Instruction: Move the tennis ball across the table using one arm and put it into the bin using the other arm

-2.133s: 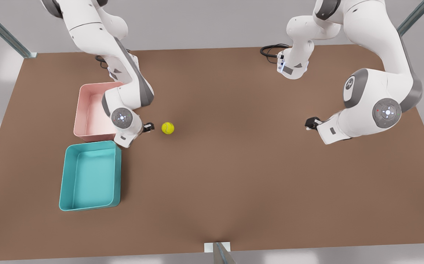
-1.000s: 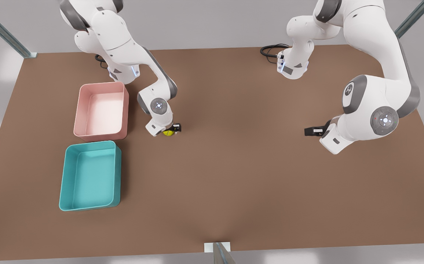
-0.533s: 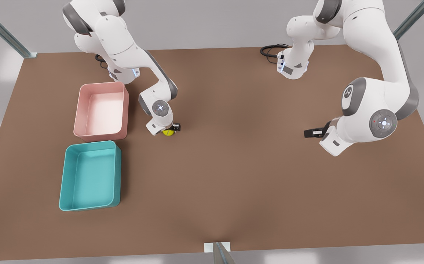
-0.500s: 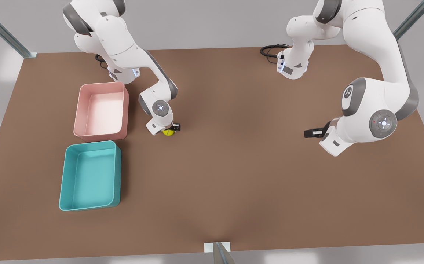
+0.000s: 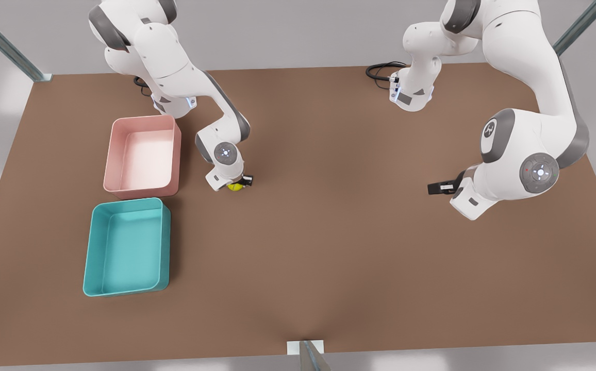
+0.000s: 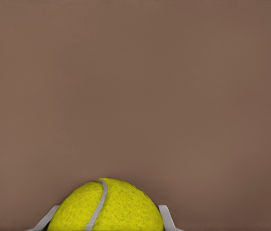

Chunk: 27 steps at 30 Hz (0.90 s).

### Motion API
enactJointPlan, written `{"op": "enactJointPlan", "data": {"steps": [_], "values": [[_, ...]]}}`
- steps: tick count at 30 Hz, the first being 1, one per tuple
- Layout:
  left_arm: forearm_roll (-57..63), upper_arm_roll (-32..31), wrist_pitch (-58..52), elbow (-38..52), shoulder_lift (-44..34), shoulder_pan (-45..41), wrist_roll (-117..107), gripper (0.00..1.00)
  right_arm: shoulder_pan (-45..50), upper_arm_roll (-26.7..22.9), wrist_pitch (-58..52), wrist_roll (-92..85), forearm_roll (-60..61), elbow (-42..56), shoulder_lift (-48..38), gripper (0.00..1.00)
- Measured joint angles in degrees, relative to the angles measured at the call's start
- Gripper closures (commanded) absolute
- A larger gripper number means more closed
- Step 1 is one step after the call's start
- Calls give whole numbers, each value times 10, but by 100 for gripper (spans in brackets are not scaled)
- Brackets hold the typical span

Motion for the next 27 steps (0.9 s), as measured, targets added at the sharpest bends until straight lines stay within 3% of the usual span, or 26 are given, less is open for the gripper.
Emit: {"op": "enactJointPlan", "data": {"steps": [14, 23, 27], "values": [[16, 0, 14, 1, 5, 0, -4, 0, -28, -6, -24, -29, 4, 55, -25, 42], [23, 0, 35, 1, 13, 0, -5, 0, -66, -156, -102, -176, 0, 286, 29, 42], [24, 0, 39, 1, 12, -1, -5, 0, -70, -226, -123, -262, 0, 329, 55, 42]]}}
